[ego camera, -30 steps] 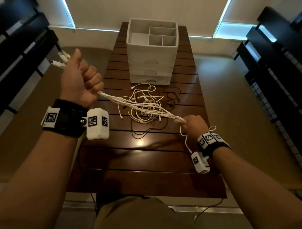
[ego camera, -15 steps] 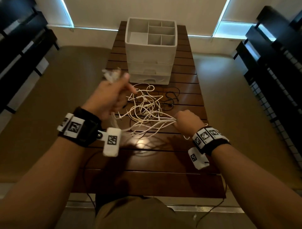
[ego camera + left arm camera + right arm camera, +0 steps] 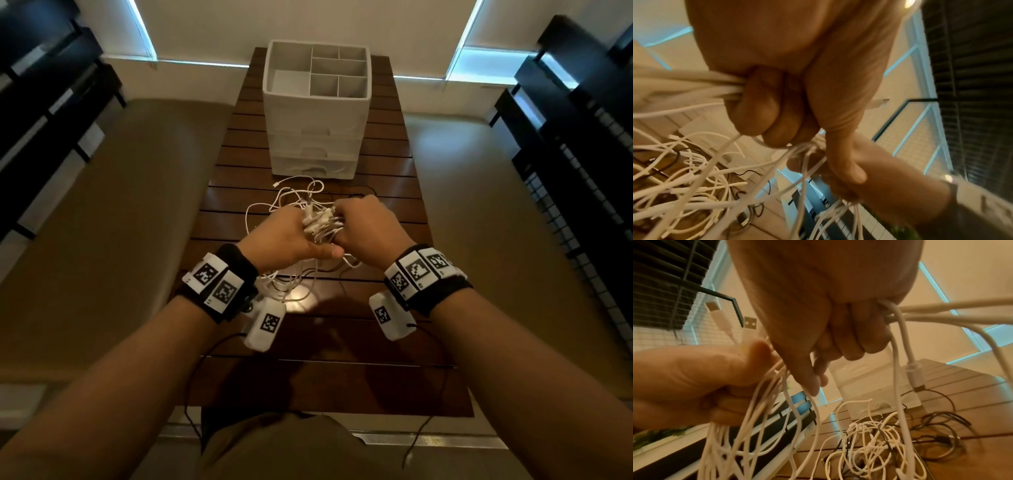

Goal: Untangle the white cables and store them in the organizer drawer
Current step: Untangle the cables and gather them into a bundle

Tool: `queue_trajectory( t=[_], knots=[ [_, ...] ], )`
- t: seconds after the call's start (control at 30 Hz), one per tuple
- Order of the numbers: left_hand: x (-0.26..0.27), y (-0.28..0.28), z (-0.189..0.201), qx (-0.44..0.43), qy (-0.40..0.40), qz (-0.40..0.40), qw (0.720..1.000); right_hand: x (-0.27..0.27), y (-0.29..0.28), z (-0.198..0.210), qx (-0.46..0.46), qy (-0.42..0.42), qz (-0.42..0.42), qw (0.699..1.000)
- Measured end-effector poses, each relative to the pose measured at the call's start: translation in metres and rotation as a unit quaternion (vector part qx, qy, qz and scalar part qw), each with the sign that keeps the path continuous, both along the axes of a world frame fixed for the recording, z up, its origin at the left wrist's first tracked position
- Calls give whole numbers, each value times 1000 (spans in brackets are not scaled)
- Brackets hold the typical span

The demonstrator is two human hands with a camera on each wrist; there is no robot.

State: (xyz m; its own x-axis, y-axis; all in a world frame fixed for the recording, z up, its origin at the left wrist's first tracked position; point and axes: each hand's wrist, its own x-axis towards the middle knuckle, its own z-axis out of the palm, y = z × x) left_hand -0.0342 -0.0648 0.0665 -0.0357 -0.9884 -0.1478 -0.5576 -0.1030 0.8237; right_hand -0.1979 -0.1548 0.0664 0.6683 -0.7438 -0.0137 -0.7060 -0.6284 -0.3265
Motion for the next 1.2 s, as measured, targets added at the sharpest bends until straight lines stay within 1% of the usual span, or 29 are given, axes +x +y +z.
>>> queue_trajectory(
  t=[0.03, 0.07, 0.17, 0.2, 0.27, 0.3, 0.37, 0.43, 0.53, 0.6, 0.7, 0.77, 0.87, 0.93, 1.0, 1.1, 1.2],
  knots=[
    [-1, 0, -3, -6, -25, 4, 1000, 1, 0, 1, -9, 3, 10, 1000],
    [-2, 0, -6, -11, -29, 14, 999, 2, 1, 1, -17, 13, 20, 1000],
    [4, 3, -12, -26, 19, 33, 999, 3, 1, -3, -15, 15, 50, 999],
    [8, 5, -10, -35, 28, 36, 998, 3, 2, -4, -5, 5, 64, 998],
    [15, 5, -5, -53, 29, 33, 998, 2, 2, -4, 28, -44, 84, 995],
    [16, 6, 0, -61, 12, 26, 998, 0, 1, -3, 47, -70, 88, 993],
    [17, 5, 7, -76, -30, 7, 997, -3, -3, -3, 73, -92, 95, 989],
    [16, 2, 7, -80, -57, 2, 995, -5, -5, -1, 73, -83, 104, 989],
    [15, -2, 3, -86, -72, 3, 994, -9, -8, -1, 58, -48, 120, 990],
    [17, -3, 1, -72, -71, -3, 995, -10, -9, -3, 39, -40, 126, 990],
    [18, -3, 3, -51, -49, -28, 997, -13, -12, -6, 34, -64, 124, 990],
    [23, 0, 9, -59, -32, -30, 997, -22, -18, -10, 38, -75, 102, 991],
    [39, 7, 21, -88, -39, 5, 995, -58, -39, -29, 17, -51, 15, 998],
    [47, 12, 22, -91, -43, 3, 995, -84, -52, -46, 31, -23, -32, 999],
    [45, 11, 19, -87, -37, -6, 996, -95, -55, -58, 40, 5, -48, 998],
    [38, 4, 12, -89, -46, -13, 995, -95, -55, -68, 27, 42, -41, 998],
    [38, 2, 6, -69, -43, -10, 997, -97, -62, -67, 42, 108, -47, 992]
  ],
)
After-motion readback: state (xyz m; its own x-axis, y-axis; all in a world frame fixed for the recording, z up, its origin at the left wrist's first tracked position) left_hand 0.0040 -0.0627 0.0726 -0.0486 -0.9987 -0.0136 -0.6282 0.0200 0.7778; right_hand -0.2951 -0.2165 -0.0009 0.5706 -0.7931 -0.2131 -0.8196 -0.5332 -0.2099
